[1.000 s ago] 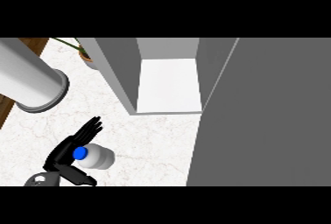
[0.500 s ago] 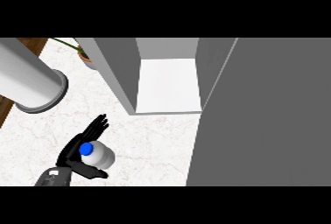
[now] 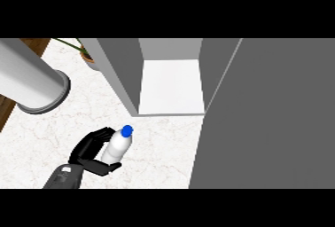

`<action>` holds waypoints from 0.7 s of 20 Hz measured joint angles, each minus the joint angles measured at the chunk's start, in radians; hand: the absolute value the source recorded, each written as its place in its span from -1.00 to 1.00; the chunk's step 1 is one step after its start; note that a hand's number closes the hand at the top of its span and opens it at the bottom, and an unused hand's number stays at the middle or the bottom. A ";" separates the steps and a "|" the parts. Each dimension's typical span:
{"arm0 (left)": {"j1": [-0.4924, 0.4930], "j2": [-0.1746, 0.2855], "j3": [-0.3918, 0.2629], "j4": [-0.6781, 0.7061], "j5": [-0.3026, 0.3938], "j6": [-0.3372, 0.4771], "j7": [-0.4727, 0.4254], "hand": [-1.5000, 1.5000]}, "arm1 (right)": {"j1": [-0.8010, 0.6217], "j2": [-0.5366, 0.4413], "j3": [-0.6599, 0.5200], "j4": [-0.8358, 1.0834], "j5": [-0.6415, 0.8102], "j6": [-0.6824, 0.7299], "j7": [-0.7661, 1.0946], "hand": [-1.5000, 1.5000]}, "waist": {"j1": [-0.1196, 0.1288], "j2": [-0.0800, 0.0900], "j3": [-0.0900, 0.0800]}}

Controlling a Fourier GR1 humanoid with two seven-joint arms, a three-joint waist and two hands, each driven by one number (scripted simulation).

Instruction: Pick up the bottled water, place it into the cabinet and close the cabinet

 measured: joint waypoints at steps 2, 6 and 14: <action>0.007 -0.009 -0.041 -0.031 -0.033 0.039 -0.037 1.00 | 0.001 -0.003 -0.002 -0.001 -0.002 -0.006 -0.001 -1.00 | 0.001 -0.001 0.000; 0.009 -0.022 -0.091 -0.069 -0.081 0.129 -0.114 1.00 | -0.011 -0.007 0.012 0.003 0.000 -0.015 0.002 -1.00 | 0.003 -0.001 -0.001; -0.002 -0.126 0.033 -0.118 -0.004 0.452 -0.128 1.00 | -0.007 -0.026 0.019 0.000 -0.001 -0.034 -0.002 -1.00 | 0.006 -0.003 0.000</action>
